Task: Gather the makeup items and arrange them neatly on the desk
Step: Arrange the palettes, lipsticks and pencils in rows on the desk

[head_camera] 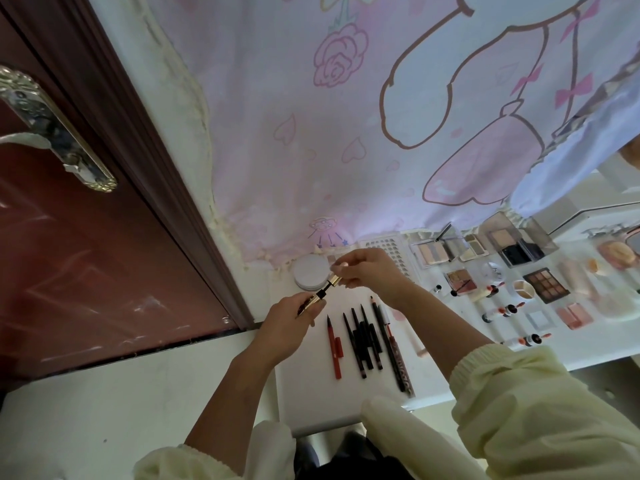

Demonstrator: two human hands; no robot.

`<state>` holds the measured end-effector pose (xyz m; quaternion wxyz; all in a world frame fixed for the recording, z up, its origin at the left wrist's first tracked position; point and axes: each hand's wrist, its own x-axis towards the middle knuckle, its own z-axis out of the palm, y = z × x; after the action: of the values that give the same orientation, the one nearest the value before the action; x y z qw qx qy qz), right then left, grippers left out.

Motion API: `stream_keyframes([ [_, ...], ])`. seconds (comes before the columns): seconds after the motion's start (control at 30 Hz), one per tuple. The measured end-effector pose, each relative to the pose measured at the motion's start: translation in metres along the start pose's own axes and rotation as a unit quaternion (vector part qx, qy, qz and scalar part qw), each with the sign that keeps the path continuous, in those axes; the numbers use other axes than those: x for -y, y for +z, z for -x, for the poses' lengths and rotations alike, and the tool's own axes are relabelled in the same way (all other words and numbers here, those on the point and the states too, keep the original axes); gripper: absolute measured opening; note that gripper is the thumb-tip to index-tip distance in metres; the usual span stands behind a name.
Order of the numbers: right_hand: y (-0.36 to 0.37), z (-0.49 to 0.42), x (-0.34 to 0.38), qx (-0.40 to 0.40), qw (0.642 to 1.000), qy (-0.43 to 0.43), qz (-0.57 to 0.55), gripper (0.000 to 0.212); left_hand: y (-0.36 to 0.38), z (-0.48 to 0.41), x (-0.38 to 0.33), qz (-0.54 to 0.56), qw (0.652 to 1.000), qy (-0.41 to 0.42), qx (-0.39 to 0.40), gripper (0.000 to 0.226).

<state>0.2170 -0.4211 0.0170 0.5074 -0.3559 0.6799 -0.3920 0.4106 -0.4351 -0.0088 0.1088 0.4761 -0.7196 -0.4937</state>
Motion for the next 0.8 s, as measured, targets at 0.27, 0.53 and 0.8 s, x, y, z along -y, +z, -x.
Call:
stream_keyframes([
  [0.27,0.011,-0.002,-0.005,-0.029,0.998,0.02,-0.057,0.039,0.002,0.003,0.011,0.044,0.999,-0.025,0.004,0.031],
  [0.53,0.033,-0.005,-0.023,-0.036,0.997,0.042,-0.052,0.04,0.016,0.01,0.031,0.081,0.992,-0.095,0.019,0.028],
  [0.8,0.052,-0.011,-0.046,-0.009,0.998,0.069,0.006,0.029,0.032,0.015,0.046,0.011,0.991,-0.135,-0.021,0.029],
])
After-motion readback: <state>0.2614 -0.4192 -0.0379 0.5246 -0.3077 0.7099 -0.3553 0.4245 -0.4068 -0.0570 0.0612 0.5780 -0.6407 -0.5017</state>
